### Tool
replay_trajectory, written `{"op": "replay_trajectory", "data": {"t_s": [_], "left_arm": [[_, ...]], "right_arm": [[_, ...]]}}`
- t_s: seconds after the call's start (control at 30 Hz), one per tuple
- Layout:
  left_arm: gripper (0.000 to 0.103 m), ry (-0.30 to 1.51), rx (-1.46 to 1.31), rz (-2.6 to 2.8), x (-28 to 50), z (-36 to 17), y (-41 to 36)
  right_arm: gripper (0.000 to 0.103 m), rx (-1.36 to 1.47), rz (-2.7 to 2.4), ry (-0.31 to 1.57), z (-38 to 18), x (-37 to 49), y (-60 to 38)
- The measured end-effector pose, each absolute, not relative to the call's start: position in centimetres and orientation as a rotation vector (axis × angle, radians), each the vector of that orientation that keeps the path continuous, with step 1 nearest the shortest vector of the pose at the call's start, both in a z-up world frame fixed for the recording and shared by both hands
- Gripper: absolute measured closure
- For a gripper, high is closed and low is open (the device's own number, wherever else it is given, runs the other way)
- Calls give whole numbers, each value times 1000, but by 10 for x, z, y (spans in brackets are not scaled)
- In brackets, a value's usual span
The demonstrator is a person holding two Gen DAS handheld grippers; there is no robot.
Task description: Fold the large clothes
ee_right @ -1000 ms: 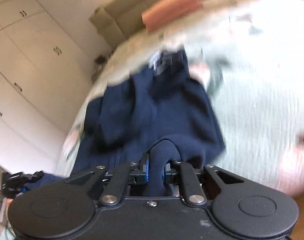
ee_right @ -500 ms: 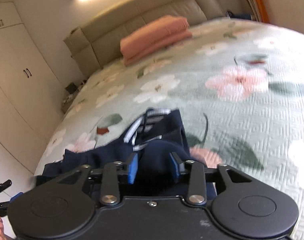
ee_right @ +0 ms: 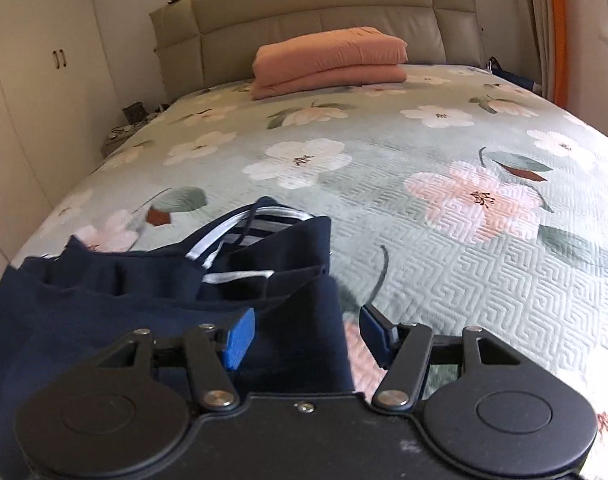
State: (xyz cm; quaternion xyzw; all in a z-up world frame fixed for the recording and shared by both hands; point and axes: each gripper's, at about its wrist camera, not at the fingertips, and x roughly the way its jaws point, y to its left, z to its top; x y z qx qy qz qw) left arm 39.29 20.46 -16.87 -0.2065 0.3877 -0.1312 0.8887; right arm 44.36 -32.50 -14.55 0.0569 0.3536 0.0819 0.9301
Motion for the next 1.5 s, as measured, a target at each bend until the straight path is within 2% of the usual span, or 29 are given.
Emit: {"op": "replay_trajectory", "data": {"t_s": [0.27, 0.3, 0.33, 0.37, 0.4, 0.43, 0.5, 0.67, 0.77, 1.13, 1.17, 1.23, 1.3, 1.33, 1.47, 1.5], "left_arm": [[32, 827, -376, -269, 424, -179, 191], [33, 833, -385, -282, 426, -181, 190], [36, 833, -386, -287, 427, -181, 188], [49, 829, -371, -287, 427, -181, 184], [75, 832, -336, -274, 427, -181, 180], [82, 838, -292, -254, 427, -181, 175], [83, 812, -272, -241, 419, -178, 172], [86, 757, -339, -243, 397, -163, 180], [89, 764, -275, -250, 386, -148, 176], [91, 756, -299, -334, 377, -148, 175], [90, 760, -302, -358, 377, -149, 173], [81, 758, -298, -375, 379, -151, 167], [65, 748, -278, -338, 384, -155, 161], [62, 750, -261, -322, 387, -158, 158], [61, 786, -195, -289, 402, -173, 145], [64, 791, -174, -275, 405, -176, 143]], "right_arm": [[31, 151, 206, 771, -170, 468, -325], [34, 144, 211, 772, -172, 469, -322], [48, 130, 215, 776, -173, 469, -318], [61, 101, 217, 777, -173, 468, -312], [79, 54, 203, 770, -173, 466, -306], [90, 4, 191, 754, -172, 462, -300], [94, -56, 188, 708, -167, 450, -291], [96, -170, 171, 607, -148, 419, -278], [96, -244, 167, 535, -126, 403, -270], [96, -270, 170, 557, -133, 405, -261], [96, -270, 173, 560, -135, 404, -260], [96, -267, 179, 572, -137, 405, -260], [96, -261, 178, 586, -142, 406, -261], [96, -251, 179, 599, -145, 408, -261], [93, -212, 187, 652, -156, 417, -263], [85, -202, 188, 655, -158, 419, -264]]}}
